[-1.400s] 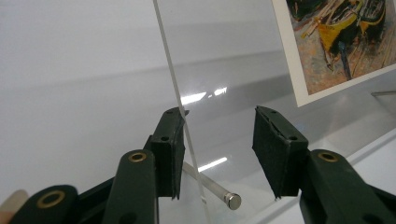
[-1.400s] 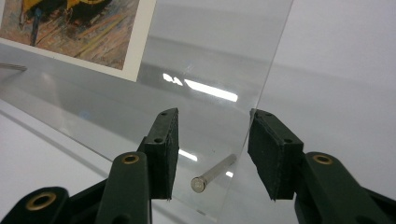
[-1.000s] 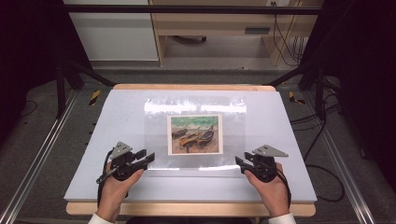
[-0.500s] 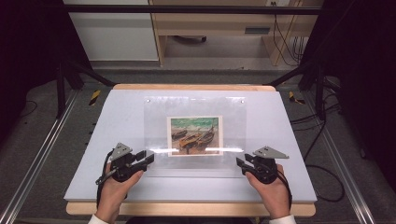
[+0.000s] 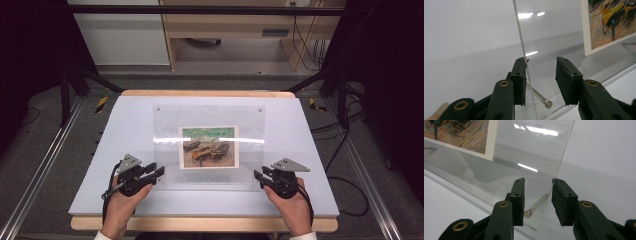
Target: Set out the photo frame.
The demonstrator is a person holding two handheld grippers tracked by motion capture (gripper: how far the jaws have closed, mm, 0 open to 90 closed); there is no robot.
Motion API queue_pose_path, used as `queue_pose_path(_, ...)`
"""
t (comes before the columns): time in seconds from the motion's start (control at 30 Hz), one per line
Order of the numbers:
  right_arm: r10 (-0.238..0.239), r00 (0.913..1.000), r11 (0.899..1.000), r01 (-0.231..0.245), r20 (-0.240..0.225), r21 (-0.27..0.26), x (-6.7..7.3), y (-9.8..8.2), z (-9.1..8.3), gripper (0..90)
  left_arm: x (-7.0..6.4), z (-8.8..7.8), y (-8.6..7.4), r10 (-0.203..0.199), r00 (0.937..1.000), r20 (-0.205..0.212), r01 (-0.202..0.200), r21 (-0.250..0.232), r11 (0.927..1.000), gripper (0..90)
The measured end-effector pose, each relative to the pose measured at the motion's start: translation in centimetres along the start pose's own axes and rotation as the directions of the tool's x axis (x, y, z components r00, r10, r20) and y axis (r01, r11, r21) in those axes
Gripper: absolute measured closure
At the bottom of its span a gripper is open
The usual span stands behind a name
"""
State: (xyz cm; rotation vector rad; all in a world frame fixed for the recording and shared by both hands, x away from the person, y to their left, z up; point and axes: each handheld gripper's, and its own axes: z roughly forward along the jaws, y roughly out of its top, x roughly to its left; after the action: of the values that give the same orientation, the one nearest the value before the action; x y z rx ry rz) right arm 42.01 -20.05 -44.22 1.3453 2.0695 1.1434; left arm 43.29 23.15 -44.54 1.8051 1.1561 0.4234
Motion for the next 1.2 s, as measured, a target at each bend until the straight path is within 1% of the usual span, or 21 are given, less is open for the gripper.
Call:
queue_pose_path(0.4, -0.003, 1.0, 1.0, 0.003, 0.0, 0.005, 0.05, -0.29, -0.23, 66.9, -0.08, -0.18, -0.2, 0.007, 1.0, 0.002, -0.007, 0.006, 1.0, 61.9)
queue_pose_path(0.77, -0.016, 0.9999, 1.0, 0.016, 0.005, 0.009, 0.11, -0.51, -0.37, 68.9, -0.15, -0.29, -0.33, 0.012, 0.9999, 0.004, -0.012, 0.014, 0.9998, 62.6)
queue_pose_path(0.87, -0.01, 0.9999, 1.0, 0.01, 0.004, 0.013, 0.17, -0.57, -0.45, 69.5, -0.18, -0.31, -0.36, 0.015, 0.9999, 0.006, -0.015, 0.016, 0.9998, 62.6)
queue_pose_path(1.03, -0.023, 0.9997, 1.0, 0.023, 0.007, 0.013, 0.14, -0.68, -0.49, 70.4, -0.21, -0.34, -0.42, 0.019, 0.9998, 0.007, -0.019, 0.021, 0.9996, 62.6)
queue_pose_path(1.2, -0.02, 0.9998, 1.0, 0.02, 0.008, 0.017, 0.26, -0.77, -0.57, 70.7, -0.26, -0.37, -0.47, 0.023, 0.9997, 0.008, -0.024, 0.024, 0.9994, 62.6)
